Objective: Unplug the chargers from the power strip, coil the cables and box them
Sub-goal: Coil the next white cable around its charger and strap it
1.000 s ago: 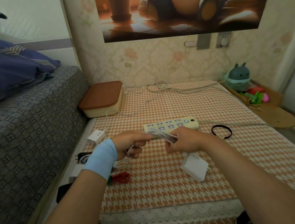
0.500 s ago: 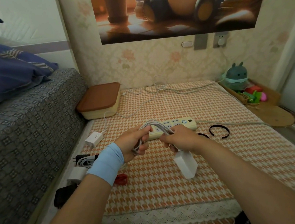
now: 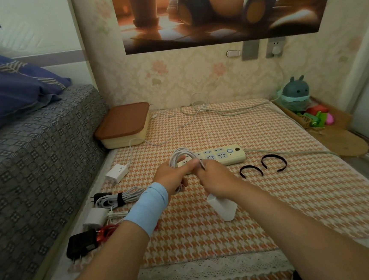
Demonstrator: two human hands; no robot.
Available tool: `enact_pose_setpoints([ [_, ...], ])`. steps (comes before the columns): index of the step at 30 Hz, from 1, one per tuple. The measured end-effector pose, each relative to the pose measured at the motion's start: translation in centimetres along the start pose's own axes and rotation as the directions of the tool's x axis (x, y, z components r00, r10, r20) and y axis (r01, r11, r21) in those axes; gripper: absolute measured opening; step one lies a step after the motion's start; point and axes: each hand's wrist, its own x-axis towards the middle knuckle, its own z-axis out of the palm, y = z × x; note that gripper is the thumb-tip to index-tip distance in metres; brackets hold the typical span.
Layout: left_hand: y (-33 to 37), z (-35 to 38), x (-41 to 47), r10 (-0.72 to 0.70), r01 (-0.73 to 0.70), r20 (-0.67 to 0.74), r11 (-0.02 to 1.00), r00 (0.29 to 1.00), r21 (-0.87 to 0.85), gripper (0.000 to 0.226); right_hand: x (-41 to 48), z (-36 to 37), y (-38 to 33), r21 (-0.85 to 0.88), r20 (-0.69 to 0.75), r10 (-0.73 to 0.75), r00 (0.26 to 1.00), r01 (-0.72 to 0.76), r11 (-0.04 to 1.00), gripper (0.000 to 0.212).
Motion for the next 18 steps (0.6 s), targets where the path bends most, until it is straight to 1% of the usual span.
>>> enact_pose_setpoints([
  [2,-0.2,0.1,0.0,-0.003,0.003,0.008,1.0,1.0,-0.008,0.046,-0.3,0.2,-0.5,-0.058,0.016,-0.048,0.999,0.048,0.997,0.039],
  [4,-0.4,0.3,-0.2,-0.006,0.011,0.084,0.998,0.996,-0.059,0.043,-0.7,0.1,-1.1,-0.071,0.048,-0.087,0.995,0.09,0.993,0.034],
  [6,-0.3,0.5,-0.4,0.006,0.003,0.109,0.996,0.994,-0.084,0.03,-0.9,0.0,-1.4,-0.075,0.078,-0.128,0.989,0.133,0.988,0.031],
  [8,-0.1,0.6,-0.6,0.01,-0.002,0.084,0.995,0.996,-0.104,0.02,-1.2,0.0,-1.6,-0.063,0.105,-0.152,0.983,0.159,0.985,0.022],
  [9,0.0,0.6,-0.5,0.012,-0.005,0.062,0.994,0.998,-0.112,0.021,-1.2,0.1,-1.6,-0.042,0.113,-0.146,0.983,0.151,0.988,0.018],
  [10,0.1,0.6,-0.5,0.016,-0.012,0.035,0.994,0.999,-0.109,0.025,-1.3,0.2,-1.7,-0.01,0.121,-0.128,0.984,0.13,0.991,0.02],
  [12,0.4,0.5,-0.4,0.024,-0.026,-0.019,0.994,1.0,-0.102,0.033,-1.3,0.3,-1.8,0.078,0.129,-0.076,0.989,0.067,0.995,0.029],
  [14,0.4,0.3,-0.1,0.011,-0.019,-0.06,0.991,0.998,-0.136,0.035,-1.0,-0.2,-1.6,0.148,0.154,-0.01,0.988,-0.013,0.989,0.024],
  [16,0.4,0.0,0.2,-0.021,0.006,-0.073,0.978,0.997,-0.207,0.034,-1.0,-0.6,-1.2,0.157,0.19,0.023,0.981,-0.054,0.986,0.023],
  [18,0.2,-0.3,0.4,-0.033,0.023,-0.033,0.962,0.999,-0.273,0.032,-1.0,-0.5,-0.7,0.113,0.182,0.034,0.983,-0.056,0.992,0.034],
])
